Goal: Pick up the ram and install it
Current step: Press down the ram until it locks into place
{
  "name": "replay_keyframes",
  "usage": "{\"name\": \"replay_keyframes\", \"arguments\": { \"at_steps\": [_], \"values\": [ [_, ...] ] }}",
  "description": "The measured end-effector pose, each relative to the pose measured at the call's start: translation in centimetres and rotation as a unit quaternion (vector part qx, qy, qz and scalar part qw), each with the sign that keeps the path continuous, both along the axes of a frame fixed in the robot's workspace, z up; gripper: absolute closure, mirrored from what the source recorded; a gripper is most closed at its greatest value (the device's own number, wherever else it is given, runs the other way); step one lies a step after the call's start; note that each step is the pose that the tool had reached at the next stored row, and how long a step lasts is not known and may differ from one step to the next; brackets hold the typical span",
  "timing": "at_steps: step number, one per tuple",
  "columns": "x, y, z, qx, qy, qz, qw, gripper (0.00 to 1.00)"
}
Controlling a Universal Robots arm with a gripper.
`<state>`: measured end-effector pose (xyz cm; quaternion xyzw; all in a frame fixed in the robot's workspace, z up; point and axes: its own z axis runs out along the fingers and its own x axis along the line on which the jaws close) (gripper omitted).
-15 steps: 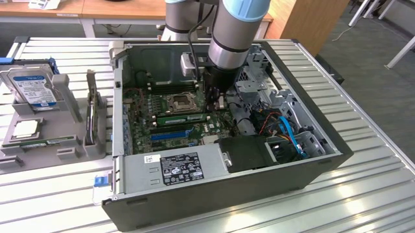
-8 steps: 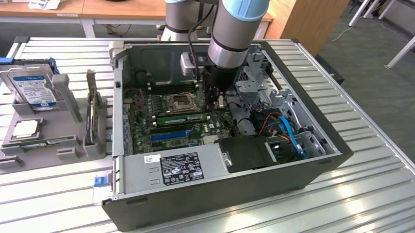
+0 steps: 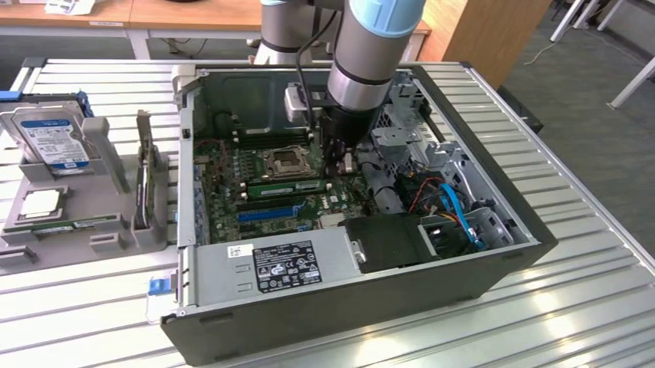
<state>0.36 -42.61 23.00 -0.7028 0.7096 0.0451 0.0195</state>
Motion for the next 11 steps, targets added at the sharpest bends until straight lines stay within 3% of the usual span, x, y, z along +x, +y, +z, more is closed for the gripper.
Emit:
{"name": "replay_keyframes", "arguments": {
  "at_steps": [11],
  "values": [
    [0.00,0.00,-0.38,0.0000,0.0000,0.000,1.0000,0.90]
  ]
}}
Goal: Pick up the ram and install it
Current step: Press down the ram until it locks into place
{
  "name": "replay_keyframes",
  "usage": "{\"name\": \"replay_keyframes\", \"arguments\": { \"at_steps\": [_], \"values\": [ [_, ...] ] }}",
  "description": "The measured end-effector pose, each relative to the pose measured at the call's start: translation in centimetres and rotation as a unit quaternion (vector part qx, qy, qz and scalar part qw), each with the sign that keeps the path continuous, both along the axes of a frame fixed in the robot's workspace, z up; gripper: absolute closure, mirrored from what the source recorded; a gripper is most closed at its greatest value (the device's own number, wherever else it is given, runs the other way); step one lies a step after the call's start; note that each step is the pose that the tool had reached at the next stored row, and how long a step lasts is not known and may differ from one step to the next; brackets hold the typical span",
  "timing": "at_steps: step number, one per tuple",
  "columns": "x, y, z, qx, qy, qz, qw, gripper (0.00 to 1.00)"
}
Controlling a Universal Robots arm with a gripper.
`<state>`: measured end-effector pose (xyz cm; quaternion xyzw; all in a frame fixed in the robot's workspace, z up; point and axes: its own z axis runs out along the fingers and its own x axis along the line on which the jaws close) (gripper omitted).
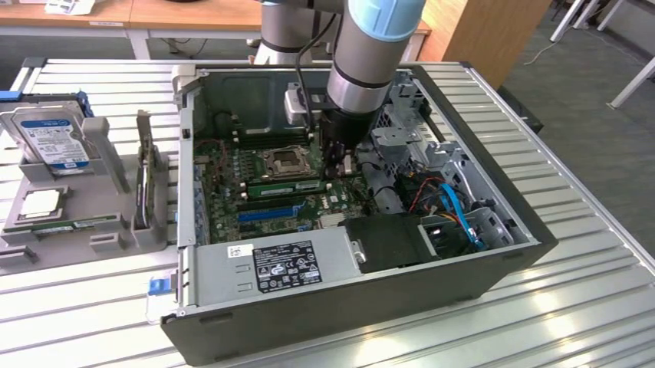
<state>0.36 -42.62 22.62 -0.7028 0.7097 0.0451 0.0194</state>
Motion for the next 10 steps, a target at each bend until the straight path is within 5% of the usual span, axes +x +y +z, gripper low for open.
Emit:
{"name": "replay_keyframes", "arguments": {
  "at_steps": [10],
  "values": [
    [0.00,0.00,-0.18,0.0000,0.0000,0.000,1.0000,0.90]
  ]
}}
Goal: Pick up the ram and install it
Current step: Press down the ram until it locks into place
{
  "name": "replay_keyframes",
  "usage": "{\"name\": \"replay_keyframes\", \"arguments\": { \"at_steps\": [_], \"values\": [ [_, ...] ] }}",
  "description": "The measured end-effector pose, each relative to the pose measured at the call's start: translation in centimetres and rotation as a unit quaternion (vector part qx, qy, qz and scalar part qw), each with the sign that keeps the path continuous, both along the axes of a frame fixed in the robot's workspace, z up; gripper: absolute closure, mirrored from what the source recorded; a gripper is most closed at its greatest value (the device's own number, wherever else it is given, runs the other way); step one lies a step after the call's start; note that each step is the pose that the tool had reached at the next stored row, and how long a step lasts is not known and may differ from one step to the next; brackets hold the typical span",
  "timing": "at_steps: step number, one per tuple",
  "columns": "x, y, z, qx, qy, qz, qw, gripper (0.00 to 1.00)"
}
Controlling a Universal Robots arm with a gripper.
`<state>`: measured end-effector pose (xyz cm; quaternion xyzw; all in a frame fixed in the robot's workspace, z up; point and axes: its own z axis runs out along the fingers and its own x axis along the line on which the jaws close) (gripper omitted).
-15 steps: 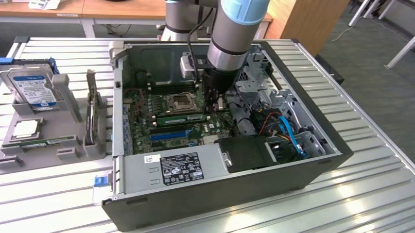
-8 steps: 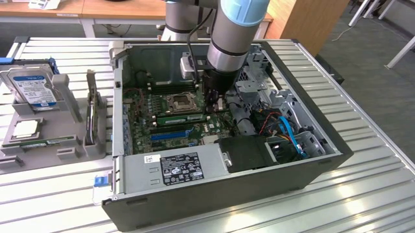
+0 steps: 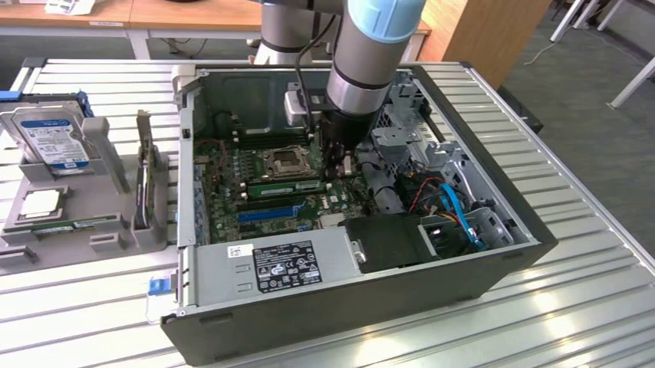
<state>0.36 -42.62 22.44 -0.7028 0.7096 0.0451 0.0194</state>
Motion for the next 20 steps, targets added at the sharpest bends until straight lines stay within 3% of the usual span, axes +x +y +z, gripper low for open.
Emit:
{"name": "replay_keyframes", "arguments": {
  "at_steps": [20],
  "values": [
    [0.00,0.00,-0.26,0.0000,0.0000,0.000,1.0000,0.90]
  ]
}}
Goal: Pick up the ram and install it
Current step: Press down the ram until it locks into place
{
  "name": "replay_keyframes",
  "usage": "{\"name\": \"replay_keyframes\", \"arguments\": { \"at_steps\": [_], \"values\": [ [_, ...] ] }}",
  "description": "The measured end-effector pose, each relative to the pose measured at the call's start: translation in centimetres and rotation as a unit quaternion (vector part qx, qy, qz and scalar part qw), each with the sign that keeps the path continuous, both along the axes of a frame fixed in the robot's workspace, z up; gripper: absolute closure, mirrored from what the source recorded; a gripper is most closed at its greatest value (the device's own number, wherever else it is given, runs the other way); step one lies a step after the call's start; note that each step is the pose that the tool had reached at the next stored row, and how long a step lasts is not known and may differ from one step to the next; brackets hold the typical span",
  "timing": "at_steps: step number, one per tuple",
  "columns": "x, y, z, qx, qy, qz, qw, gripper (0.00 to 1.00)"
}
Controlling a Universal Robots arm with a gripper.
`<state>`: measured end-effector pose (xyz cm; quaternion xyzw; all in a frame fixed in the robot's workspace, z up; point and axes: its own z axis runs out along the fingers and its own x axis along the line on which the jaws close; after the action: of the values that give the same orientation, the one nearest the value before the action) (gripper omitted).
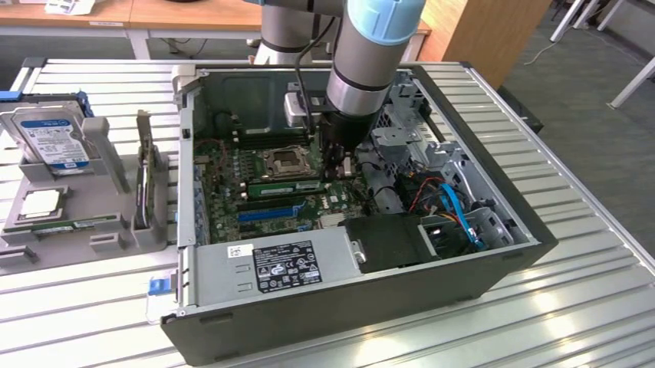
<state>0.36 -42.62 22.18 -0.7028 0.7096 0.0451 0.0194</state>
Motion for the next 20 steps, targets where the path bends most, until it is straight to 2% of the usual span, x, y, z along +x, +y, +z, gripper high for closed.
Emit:
{"name": "replay_keyframes", "arguments": {
  "at_steps": [6,20],
  "values": [
    [0.0,0.01,0.07,0.0004,0.0000,0.000,1.0000,0.90],
    [0.0,0.00,1.33,0.0000,0.0000,0.000,1.0000,0.90]
  ]
}}
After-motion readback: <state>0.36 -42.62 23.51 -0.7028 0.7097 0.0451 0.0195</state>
